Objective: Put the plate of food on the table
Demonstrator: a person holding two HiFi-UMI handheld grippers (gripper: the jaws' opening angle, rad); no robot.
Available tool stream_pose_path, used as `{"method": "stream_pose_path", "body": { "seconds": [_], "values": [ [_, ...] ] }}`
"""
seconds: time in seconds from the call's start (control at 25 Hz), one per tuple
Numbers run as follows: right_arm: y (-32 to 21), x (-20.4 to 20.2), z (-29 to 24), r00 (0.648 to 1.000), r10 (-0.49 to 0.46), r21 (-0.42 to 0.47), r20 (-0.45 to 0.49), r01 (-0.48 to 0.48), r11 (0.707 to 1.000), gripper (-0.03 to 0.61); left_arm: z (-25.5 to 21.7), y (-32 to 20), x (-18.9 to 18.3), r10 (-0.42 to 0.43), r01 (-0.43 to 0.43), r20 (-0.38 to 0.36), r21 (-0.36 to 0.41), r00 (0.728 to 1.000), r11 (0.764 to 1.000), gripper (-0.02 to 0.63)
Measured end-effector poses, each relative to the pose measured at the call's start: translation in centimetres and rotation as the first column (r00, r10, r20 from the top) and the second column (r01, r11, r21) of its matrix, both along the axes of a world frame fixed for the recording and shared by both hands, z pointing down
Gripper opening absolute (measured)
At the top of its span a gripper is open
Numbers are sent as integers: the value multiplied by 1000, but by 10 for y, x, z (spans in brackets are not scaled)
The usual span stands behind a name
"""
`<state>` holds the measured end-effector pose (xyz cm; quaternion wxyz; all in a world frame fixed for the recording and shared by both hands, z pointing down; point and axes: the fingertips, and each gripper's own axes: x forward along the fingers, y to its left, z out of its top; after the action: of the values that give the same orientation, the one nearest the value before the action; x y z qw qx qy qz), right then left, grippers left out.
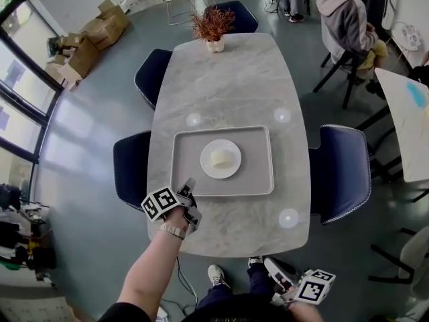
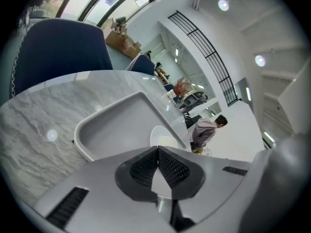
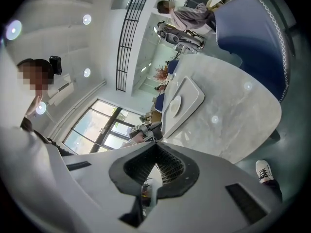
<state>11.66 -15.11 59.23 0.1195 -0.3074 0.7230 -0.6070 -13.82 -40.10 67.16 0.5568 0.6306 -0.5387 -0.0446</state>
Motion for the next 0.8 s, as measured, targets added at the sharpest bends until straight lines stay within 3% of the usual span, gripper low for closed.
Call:
{"method": "stream_pose_path", "body": {
  "seconds": [0.08, 0.16, 0.24, 0.36, 0.52, 0.8],
  "values": [
    [0, -10, 1, 999, -38, 3, 8, 38, 999, 11, -19, 11, 3, 46, -43, -41, 82, 998, 996, 8],
    [0, -23, -2, 996, -81, 5, 20, 81, 997, 11, -47, 25, 11, 125, -107, -88, 186, 988, 977, 8],
    [0, -38, -7, 992, -122, 14, 32, 121, 993, 11, -73, 51, 21, 240, -209, -90, 264, 967, 941, 8],
    [3, -60, -12, 984, -174, 43, 32, 173, 984, 11, -104, 110, 39, 410, -365, -62, 349, 910, 863, 8],
    [16, -88, -23, 979, -202, 76, 27, 199, 977, 11, -120, 191, 46, 534, -482, -35, 383, 845, 788, 8],
    [65, -139, -43, 979, -203, 139, -24, 204, 969, 11, -138, 309, 25, 615, -532, -85, 420, 784, 735, 8]
  ]
}}
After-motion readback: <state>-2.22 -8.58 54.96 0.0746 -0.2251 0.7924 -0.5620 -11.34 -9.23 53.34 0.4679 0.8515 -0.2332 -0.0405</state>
